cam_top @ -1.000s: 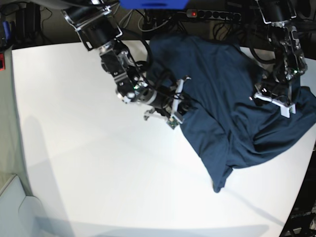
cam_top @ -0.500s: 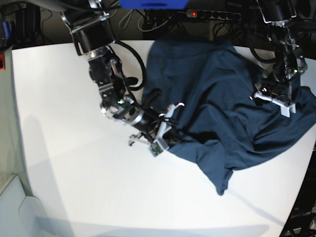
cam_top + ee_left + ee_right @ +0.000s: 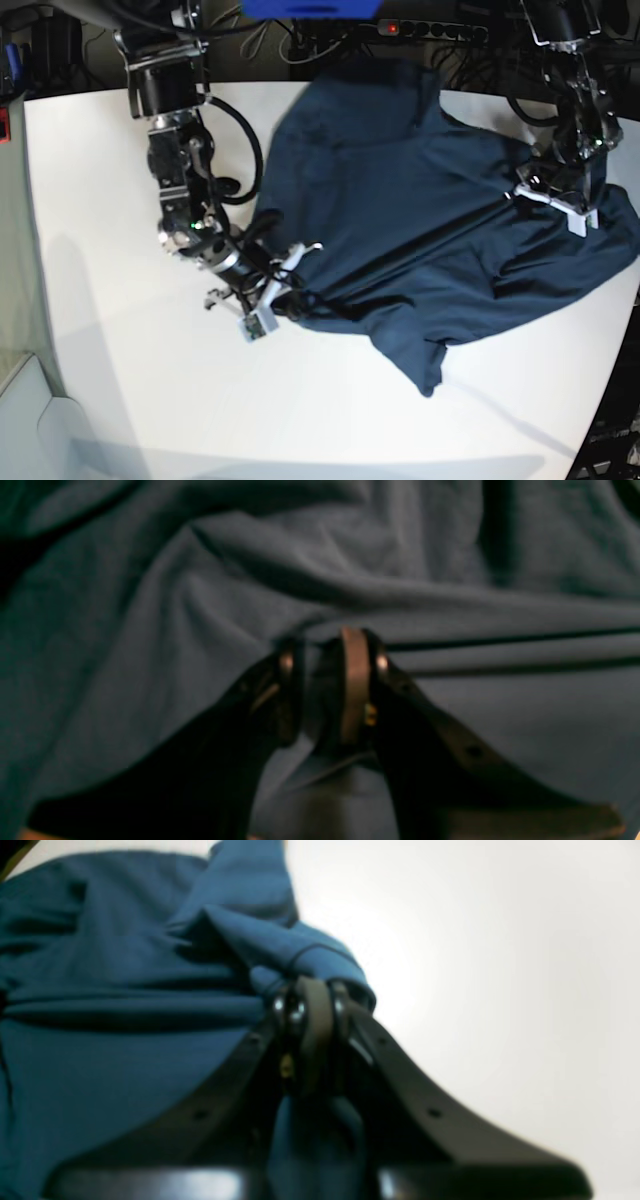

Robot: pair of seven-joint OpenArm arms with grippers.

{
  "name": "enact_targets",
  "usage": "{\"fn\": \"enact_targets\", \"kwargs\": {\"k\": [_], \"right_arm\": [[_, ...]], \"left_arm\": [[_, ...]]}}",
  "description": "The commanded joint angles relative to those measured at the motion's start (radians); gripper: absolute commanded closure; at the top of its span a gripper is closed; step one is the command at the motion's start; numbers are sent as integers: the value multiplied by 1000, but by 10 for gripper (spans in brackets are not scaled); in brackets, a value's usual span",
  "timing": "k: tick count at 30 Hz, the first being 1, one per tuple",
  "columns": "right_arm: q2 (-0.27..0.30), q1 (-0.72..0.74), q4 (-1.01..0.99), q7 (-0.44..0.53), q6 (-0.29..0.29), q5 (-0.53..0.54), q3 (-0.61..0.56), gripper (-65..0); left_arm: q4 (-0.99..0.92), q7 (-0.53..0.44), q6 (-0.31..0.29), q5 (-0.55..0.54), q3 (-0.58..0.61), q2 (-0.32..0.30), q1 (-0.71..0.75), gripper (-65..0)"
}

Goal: Layout the t-shirt on the table in an organized manner, then fold the t-shirt properly
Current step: 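Hold the shirt with both grippers and drag it to straighten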

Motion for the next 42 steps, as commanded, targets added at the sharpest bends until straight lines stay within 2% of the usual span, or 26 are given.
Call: {"fn": "enact_targets", "kwargs": {"k": [1, 6, 9, 14, 17, 20, 25, 31, 35, 39, 42], "right_arm": [[14, 21, -11, 26, 1, 5, 2, 0], [53, 38, -149, 30, 1, 5, 7, 0], [84, 16, -159, 30, 1, 5, 8, 0], [131, -93, -22, 24, 3, 5, 7, 0], [140, -171, 78, 24, 3, 5, -1, 0], [137, -234, 153, -10, 3, 5, -11, 0], [143, -292, 230, -99, 3, 5, -114, 0], [189, -312, 326, -221, 3, 2, -202, -6], [245, -331, 437, -287, 3, 2, -202, -98], [295, -329, 507, -320, 3, 2, -202, -187], [318, -312, 516, -321, 3, 2, -202, -234]], "left_arm": [[8, 26, 14, 43, -2, -8, 6, -120], [15, 26, 14, 46, -5, -17, -1, -120], [15, 26, 14, 42, -4, -57, -4, -120], [8, 26, 14, 42, -10, -114, -32, -120], [15, 26, 14, 39, -10, -137, -49, -120], [20, 31, 14, 39, -10, -139, -83, -120], [127, 39, 14, 37, -7, -131, -109, -120], [287, 40, 15, -37, -2, -25, -106, -119], [261, 31, 15, -9, 87, 62, -109, -119], [157, 26, 15, 82, 164, 96, -110, -119], [104, 25, 15, 128, 168, 99, -109, -119]]}}
